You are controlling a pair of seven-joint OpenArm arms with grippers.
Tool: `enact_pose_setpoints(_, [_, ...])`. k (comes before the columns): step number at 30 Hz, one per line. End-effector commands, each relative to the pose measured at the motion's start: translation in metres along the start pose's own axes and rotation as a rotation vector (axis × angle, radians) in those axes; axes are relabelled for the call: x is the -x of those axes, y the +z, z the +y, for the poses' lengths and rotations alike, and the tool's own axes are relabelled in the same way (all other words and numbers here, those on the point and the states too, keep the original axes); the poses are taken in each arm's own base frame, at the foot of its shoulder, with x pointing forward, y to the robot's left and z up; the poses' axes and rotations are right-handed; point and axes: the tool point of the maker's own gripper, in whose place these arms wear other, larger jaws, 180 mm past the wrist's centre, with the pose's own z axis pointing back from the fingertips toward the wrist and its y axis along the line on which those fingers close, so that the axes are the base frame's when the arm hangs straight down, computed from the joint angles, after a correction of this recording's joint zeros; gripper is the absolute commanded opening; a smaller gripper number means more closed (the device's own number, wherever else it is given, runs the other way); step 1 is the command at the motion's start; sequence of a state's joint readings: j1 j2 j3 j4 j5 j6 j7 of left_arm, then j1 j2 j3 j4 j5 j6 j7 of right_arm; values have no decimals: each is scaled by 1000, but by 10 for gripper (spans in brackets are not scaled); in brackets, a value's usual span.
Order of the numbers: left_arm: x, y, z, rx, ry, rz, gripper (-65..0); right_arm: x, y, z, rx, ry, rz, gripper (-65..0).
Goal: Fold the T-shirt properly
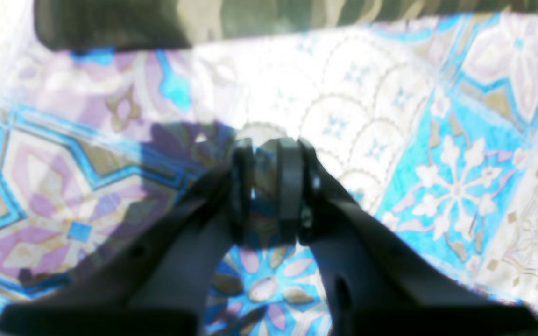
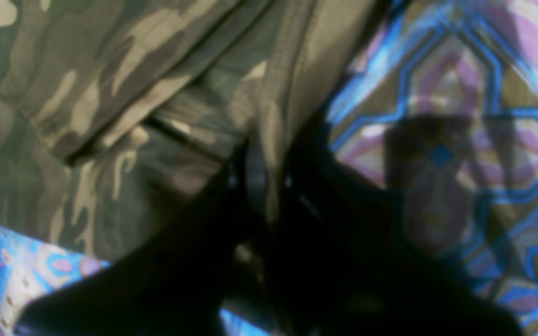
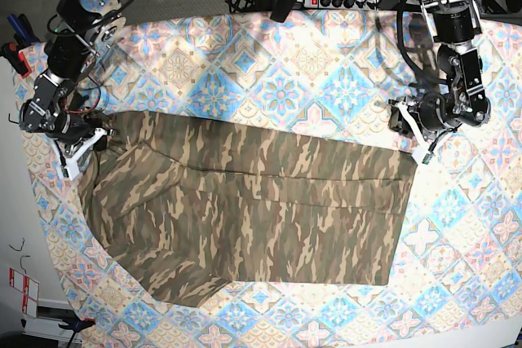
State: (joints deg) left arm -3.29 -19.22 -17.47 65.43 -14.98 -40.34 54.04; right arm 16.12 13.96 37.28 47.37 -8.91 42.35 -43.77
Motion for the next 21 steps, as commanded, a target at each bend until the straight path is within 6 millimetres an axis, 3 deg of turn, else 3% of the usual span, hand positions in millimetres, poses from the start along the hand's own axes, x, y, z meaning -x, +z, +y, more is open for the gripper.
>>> enact_pose_setpoints(1, [5, 5, 11, -35, -15, 39, -561, 47, 9, -27, 105, 27, 214, -640])
enact_pose_setpoints(4, [-5, 7, 13, -39, -20, 21, -561, 49, 10, -28, 109, 29, 215, -640])
enact_pose_setpoints(8, [-49, 20, 30, -78, -6, -77, -544, 53, 9, -27, 107, 30, 221, -640])
enact_pose_setpoints(12, [-83, 41, 53, -130, 2, -154, -434, 53, 6, -21, 96, 30, 220, -638])
enact_pose_setpoints(16, [-110, 52, 61, -151, -16, -201, -263, 54, 5, -20, 94, 31, 222, -636])
enact_pose_setpoints(21, [-121, 52, 62, -137, 0, -218, -206, 53, 5, -20, 94, 31, 221, -636])
